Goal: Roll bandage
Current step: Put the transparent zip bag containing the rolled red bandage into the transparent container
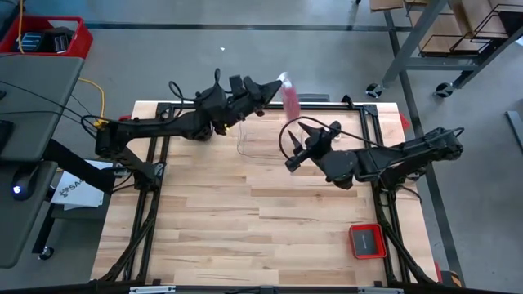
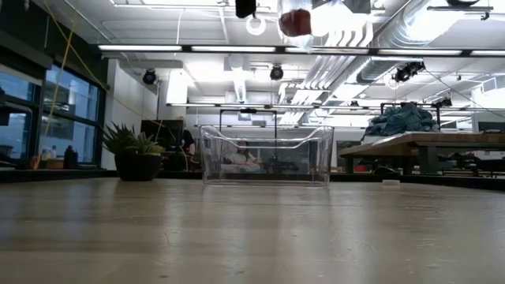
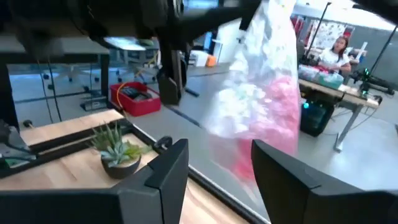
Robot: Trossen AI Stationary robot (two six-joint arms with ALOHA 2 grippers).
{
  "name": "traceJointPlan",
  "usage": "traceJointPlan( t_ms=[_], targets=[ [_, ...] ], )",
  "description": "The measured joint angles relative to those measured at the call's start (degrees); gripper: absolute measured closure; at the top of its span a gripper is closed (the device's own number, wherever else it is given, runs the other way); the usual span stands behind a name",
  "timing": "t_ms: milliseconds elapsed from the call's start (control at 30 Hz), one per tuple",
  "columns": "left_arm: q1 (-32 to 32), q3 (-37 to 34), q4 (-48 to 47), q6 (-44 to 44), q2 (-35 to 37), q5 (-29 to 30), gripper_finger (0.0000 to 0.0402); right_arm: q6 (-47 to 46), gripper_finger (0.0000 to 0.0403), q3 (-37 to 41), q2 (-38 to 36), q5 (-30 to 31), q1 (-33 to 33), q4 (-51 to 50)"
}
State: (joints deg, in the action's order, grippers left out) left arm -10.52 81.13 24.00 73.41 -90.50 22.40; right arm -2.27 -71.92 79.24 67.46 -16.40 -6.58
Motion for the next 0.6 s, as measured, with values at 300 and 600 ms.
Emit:
traceJointPlan(
  t_ms=[300, 600],
  targets=[
    [-0.4, 0.8, 0.0, 1.3, 0.0, 0.7, 0.0401, 9.0, 0.0236, 0.0, 0.0, 0.5, 0.1, 4.4],
    [-0.3, 0.8, 1.8, 2.9, -0.1, 0.2, 0.0401, 10.2, 0.0236, 0.0, 2.0, -3.8, 1.0, 10.3]
  ],
)
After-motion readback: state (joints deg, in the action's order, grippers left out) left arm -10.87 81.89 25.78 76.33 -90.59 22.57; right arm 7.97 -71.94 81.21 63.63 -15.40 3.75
